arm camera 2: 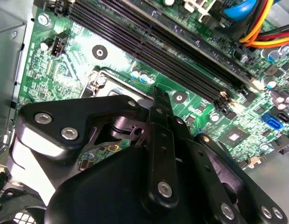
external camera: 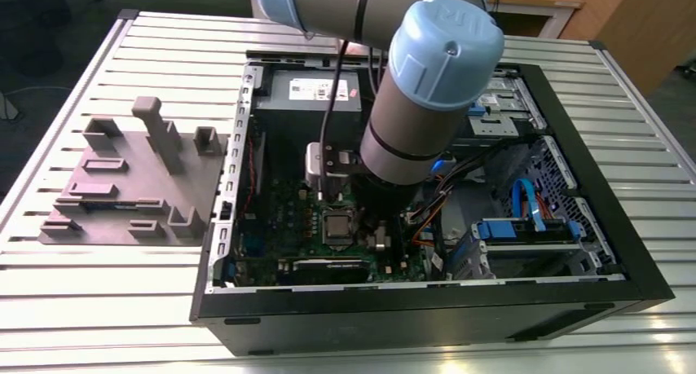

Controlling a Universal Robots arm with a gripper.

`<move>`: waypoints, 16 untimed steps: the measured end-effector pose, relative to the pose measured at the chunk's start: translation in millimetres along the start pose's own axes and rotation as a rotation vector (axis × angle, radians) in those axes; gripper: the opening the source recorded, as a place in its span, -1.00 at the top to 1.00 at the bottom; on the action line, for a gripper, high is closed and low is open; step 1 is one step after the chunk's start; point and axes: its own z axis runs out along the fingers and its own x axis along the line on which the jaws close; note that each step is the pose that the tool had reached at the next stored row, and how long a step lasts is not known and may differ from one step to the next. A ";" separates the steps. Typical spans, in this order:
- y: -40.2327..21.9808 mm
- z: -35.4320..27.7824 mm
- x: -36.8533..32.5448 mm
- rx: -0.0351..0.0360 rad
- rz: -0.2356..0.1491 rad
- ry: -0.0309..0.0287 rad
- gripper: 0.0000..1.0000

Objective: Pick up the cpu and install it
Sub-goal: 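Install the first cpu locking lever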

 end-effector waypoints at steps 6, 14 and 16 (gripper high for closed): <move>-3.6 1.8 0.1 0.0000 0.000 0.0004 0.79; -5.0 5.8 0.0 0.0000 0.000 0.0001 0.79; -5.0 6.0 0.0 0.0000 -0.001 0.0001 0.79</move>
